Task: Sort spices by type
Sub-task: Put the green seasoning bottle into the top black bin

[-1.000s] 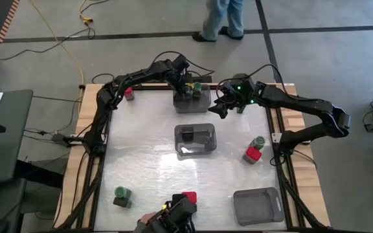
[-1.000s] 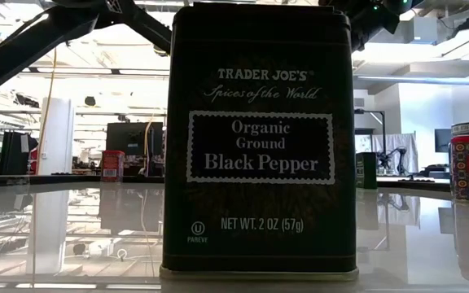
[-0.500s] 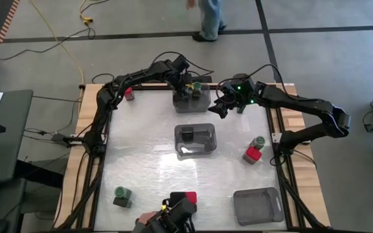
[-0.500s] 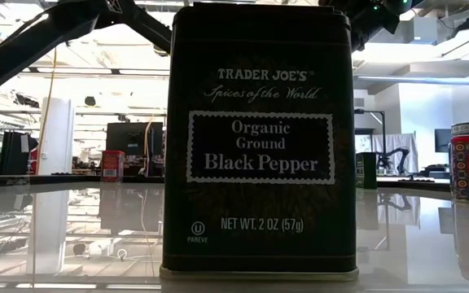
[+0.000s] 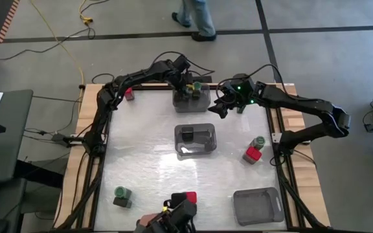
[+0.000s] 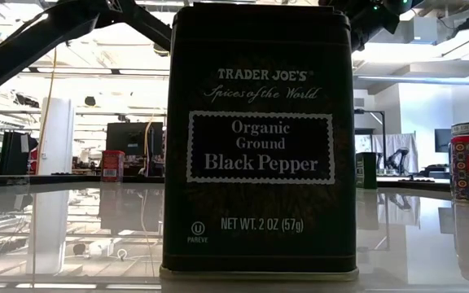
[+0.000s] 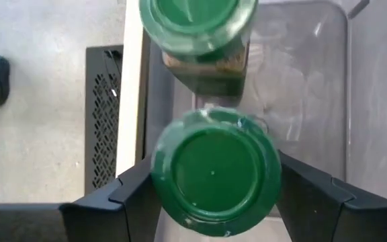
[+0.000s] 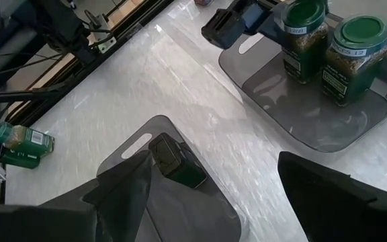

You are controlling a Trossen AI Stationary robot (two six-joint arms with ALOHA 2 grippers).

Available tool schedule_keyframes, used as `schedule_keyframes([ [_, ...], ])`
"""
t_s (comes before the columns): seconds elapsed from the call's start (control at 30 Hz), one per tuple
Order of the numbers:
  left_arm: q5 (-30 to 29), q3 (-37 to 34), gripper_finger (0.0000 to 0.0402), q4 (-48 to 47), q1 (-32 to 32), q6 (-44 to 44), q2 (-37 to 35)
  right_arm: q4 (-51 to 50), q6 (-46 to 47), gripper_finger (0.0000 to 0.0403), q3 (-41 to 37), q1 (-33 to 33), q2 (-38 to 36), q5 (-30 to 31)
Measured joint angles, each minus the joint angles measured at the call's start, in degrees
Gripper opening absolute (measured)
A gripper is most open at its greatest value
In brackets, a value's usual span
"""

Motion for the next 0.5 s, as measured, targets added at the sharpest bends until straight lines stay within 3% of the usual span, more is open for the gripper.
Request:
schedule_keyframes([
  [0.5,-1.55,8.79,0.0244,-7.84,0.0,-1.29,0.0,-0.02,-0.02,0.0347,0.0,0.07,0.0,0.0],
])
